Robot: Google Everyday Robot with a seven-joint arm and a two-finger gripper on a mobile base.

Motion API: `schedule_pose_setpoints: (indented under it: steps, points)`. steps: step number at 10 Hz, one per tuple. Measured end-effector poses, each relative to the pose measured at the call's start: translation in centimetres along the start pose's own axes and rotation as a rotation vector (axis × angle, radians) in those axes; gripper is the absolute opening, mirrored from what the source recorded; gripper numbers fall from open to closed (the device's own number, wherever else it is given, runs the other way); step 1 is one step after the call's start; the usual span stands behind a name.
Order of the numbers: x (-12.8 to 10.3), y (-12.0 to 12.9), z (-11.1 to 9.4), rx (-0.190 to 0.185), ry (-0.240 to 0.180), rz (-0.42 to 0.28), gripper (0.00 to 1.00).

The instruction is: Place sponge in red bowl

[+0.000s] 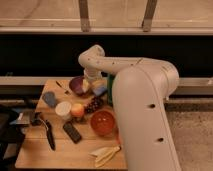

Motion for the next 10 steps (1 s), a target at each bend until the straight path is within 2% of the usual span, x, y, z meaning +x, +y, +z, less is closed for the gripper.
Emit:
schedule_pose_setpoints:
  steps: [3,6,10]
  points:
    - [1.5,-0.1,3.2,-0.049,0.012,0.04,0.8]
    - [2.2,-0.3,4.4,-0.085,0.028,0.051,0.8]
    - [1.5,-1.4,7.2,-0.12,0.041,0.048,0.8]
